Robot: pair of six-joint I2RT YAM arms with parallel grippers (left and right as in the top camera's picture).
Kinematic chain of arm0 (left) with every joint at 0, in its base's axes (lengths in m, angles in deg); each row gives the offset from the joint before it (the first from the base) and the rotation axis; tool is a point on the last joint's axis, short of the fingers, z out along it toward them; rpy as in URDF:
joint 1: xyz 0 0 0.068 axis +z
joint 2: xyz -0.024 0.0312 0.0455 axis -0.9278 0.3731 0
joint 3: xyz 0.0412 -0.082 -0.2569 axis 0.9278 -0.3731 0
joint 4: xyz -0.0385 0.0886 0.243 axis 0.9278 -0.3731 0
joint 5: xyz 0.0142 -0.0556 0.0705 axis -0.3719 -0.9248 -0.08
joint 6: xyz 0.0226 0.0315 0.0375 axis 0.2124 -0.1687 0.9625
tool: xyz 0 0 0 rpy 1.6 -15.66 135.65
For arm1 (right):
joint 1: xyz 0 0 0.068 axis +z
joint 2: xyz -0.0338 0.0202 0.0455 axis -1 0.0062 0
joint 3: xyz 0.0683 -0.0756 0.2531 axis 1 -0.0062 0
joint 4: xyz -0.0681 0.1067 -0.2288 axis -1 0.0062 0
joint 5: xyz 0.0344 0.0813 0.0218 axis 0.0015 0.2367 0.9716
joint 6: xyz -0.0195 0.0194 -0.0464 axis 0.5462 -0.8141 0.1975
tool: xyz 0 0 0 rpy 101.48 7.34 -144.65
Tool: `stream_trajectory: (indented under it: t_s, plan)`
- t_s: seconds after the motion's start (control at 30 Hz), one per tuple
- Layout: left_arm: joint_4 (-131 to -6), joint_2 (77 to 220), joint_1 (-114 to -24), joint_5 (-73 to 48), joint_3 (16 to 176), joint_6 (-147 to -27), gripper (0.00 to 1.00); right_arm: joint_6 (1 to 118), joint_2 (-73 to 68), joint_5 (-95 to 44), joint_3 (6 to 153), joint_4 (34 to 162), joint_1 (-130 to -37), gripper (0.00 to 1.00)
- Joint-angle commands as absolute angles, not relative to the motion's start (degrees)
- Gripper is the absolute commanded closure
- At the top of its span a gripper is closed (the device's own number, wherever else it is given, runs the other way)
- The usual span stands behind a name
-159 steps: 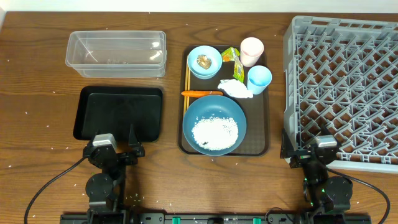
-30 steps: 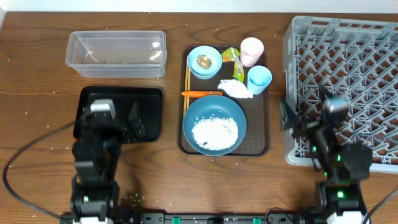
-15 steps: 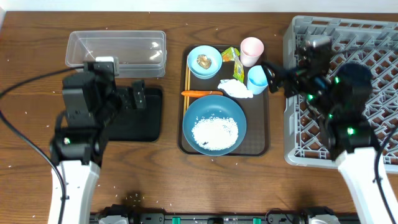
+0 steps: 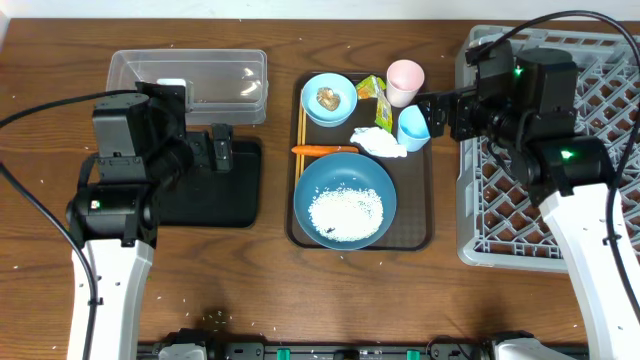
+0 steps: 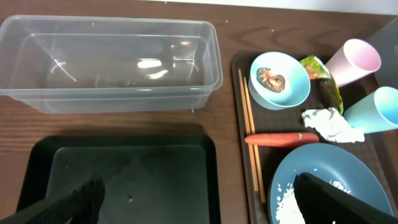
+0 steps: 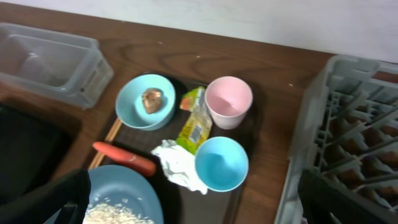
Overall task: Sort waste into correct bins and load items into the dishwasher rack
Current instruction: 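Reach the left gripper to the light-blue bowl on the brown tray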
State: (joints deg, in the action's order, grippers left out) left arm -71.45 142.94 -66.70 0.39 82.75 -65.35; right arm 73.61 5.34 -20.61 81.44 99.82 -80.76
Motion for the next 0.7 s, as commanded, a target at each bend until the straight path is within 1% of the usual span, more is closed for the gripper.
stream_trajectory:
  t_s: [0.0,0.1,0.17,0.27,0.37,0.5,0.67]
  plan:
    - [-71.58,142.94,-66.9,-0.02,83.66,-65.94,0.02,73.13,6.63,-21.29,82.38,98.38,-80.21,0.01]
    - [-71.39,143.71,-66.88,-0.02,83.66,-65.96,0.02,73.0,6.74,-16.39,82.38,96.45,-80.19,0.01]
    - [-70.49,145.08,-66.9,-1.2,83.69,-65.94,0.02,72.96,6.74,-16.04,82.38,95.27,-80.19,0.01]
    - [-66.32,148.51,-67.45,-7.26,83.71,-66.09,0.02,72.96,6.74,-16.06,82.38,94.09,-80.19,0.01]
    - [-62.1,153.26,-70.09,-7.54,85.06,-67.44,0.02,72.98,6.74,-16.06,82.38,94.57,-80.19,0.01]
    - [-60.22,162.61,-76.56,-1.35,91.8,-67.07,0.02,73.0,6.74,-16.48,82.38,96.52,-80.19,0.01]
    - [-60.61,175.05,-85.06,9.01,103.71,-62.98,0.02,73.0,6.76,-20.0,82.38,99.77,-80.19,0.01]
